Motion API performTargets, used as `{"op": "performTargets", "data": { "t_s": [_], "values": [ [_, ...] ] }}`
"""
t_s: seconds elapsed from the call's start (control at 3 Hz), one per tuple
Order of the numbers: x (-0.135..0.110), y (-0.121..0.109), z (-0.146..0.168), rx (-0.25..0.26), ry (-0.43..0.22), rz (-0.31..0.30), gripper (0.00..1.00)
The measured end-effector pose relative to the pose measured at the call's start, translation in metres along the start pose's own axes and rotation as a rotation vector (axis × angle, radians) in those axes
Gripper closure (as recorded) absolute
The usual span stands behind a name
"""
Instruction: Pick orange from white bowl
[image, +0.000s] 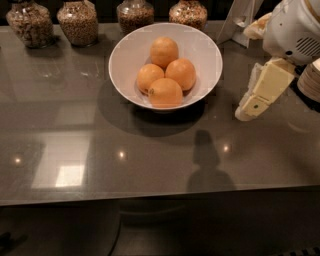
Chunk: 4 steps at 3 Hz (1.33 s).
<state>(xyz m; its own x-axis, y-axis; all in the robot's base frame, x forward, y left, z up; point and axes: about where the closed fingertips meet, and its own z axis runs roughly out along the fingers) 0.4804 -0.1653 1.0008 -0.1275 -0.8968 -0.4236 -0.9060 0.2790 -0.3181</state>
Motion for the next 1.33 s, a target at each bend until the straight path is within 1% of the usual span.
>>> {"op": "performTargets", "data": {
  "t_s": [0.33,0.67,1.0,1.33],
  "values": [
    [-0.039,-0.027,0.007,0.043,-0.132,0.025,0.00],
    [-0.074,-0.048,0.014,0.059,-0.201,0.017,0.00],
    [-0.099,-0.071,0.024,0.050,-0.242,0.119,0.00],
    [-0.099,-0.071,0.024,0.050,-0.242,0.117,0.00]
  ]
}}
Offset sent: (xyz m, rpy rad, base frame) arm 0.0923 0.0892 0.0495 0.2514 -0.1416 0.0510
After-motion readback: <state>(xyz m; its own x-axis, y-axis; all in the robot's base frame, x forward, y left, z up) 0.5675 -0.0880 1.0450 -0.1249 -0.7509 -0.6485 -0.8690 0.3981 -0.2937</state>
